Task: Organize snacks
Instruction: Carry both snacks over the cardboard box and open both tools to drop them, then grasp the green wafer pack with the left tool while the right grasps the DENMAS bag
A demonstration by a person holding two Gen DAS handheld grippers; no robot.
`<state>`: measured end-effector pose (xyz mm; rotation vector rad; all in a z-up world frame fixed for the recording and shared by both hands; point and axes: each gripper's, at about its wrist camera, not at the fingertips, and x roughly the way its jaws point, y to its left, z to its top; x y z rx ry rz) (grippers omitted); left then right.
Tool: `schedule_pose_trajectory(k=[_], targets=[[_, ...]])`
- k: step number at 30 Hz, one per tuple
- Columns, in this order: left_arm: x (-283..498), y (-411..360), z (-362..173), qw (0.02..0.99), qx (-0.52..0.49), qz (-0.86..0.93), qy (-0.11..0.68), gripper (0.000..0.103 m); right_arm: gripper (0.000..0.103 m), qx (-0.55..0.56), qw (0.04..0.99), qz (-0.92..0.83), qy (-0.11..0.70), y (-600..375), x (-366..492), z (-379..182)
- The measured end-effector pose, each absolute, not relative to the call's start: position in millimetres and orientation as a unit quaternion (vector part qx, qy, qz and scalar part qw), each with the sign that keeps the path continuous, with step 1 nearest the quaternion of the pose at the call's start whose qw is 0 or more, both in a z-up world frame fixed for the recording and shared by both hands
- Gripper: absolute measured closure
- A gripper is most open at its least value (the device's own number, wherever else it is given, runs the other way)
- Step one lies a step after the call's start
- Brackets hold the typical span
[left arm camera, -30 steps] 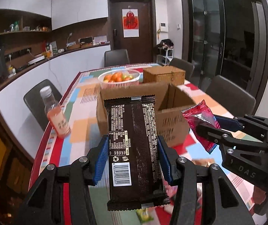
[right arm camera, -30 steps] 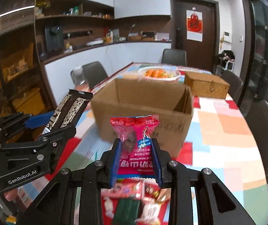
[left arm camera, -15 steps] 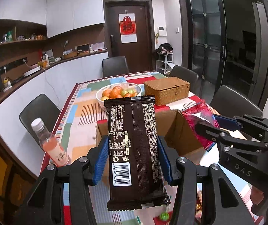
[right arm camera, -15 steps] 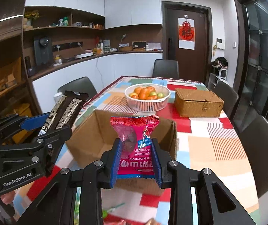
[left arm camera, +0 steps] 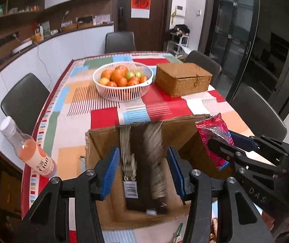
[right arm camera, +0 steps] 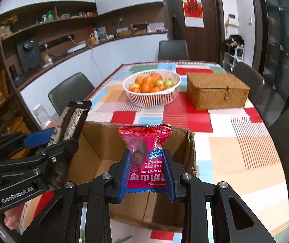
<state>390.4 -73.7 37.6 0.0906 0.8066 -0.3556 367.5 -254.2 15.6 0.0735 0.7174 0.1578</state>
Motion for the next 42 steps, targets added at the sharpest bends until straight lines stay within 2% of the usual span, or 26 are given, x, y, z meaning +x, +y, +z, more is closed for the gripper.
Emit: schedule_pose_trajectory(k=[3, 5, 6, 7, 9, 14, 26, 42], targets=[[394, -74, 33, 0.9, 0.038, -0.167, 0.4, 0.046, 0.07, 0.027, 0.93, 0.074, 0.359, -252, 373, 10], [389, -71, 34, 0.903, 0.039, -0.158, 0.398, 0.046, 0.058, 0.023, 0.929, 0.063, 0.363, -252, 372, 10], [381, -70, 35, 0.905, 0.046, -0.153, 0.393, 0.046, 0.056, 0.024, 0.931, 0.06, 0.359, -253, 370, 11], [375, -68, 37, 0.908, 0.051, -0.151, 0.387, 0.045, 0.055, 0.024, 0.933, 0.059, 0.355, -253, 365, 12], [360, -64, 42, 0.914, 0.056, -0.146, 0.375, 0.037, 0.055, 0.02, 0.935, 0.064, 0.348, -253, 356, 15], [320, -54, 53, 0.928, 0.067, -0.136, 0.34, 0.036, 0.051, 0.017, 0.945, 0.068, 0.32, -251, 323, 25], [226, -33, 65, 0.94, 0.051, -0.15, 0.302, 0.03, 0.05, 0.015, 0.951, 0.089, 0.296, -239, 239, 31], [166, -26, 16, 0.916, 0.066, -0.144, 0.368, 0.028, 0.05, 0.021, 0.927, 0.096, 0.361, -238, 190, -15]])
